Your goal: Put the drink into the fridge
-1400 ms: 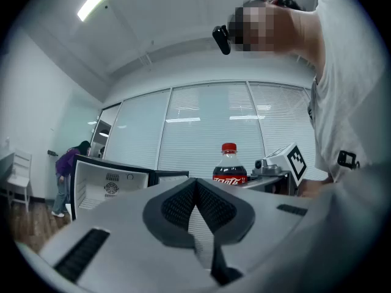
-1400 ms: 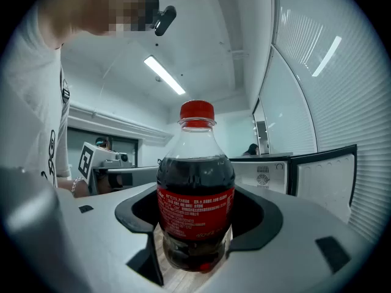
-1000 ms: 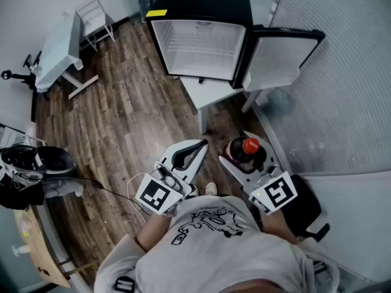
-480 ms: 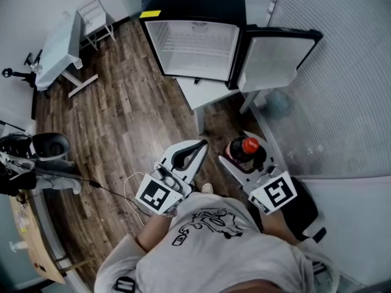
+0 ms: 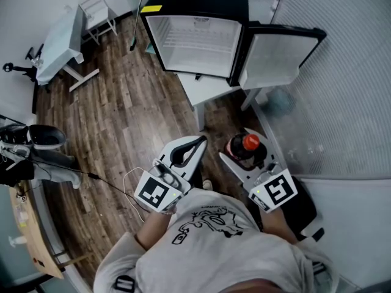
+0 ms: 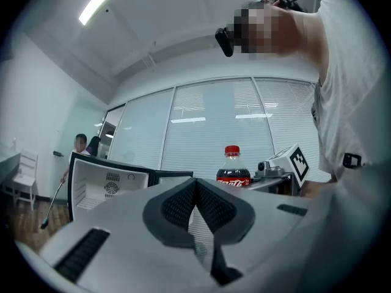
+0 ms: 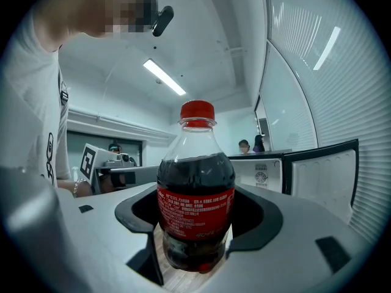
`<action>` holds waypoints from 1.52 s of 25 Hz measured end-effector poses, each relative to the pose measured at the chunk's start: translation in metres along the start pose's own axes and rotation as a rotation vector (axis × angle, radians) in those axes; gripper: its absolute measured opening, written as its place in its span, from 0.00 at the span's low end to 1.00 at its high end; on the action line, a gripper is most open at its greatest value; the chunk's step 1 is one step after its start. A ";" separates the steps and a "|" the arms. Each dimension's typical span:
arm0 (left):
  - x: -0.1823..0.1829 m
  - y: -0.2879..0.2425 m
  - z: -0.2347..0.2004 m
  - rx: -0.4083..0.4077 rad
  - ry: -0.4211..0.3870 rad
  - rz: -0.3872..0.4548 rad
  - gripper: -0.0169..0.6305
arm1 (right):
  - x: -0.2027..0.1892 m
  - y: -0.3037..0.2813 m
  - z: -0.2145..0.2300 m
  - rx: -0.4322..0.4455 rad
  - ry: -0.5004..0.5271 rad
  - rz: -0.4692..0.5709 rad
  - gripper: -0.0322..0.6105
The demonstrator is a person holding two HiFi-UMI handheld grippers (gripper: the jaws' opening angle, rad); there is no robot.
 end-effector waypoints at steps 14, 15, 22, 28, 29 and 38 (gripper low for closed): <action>-0.008 -0.005 -0.054 -0.014 0.019 0.002 0.03 | -0.016 -0.047 0.010 -0.013 0.006 -0.015 0.56; -0.008 -0.006 -0.060 -0.014 0.021 0.005 0.03 | -0.018 -0.052 0.011 -0.014 0.007 -0.016 0.56; -0.010 -0.017 -0.101 -0.025 0.035 -0.001 0.03 | -0.031 -0.089 0.028 -0.023 0.014 -0.042 0.56; -0.010 -0.036 -0.145 -0.043 0.040 0.001 0.03 | -0.037 -0.128 0.053 -0.049 0.021 -0.049 0.56; -0.010 -0.039 -0.152 -0.044 0.043 0.003 0.03 | -0.038 -0.135 0.057 -0.054 0.021 -0.050 0.56; -0.016 -0.063 -0.221 -0.060 0.064 -0.004 0.03 | -0.051 -0.199 0.088 -0.076 0.022 -0.048 0.56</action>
Point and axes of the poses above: the fingertips, and each gripper's own axes: y backward along the fingers, z to its right, x out of its top, the point moved 4 cm from there along y, backward along the fingers, and after that the axes turned 15 degrees about z, right-handed, at the moved point
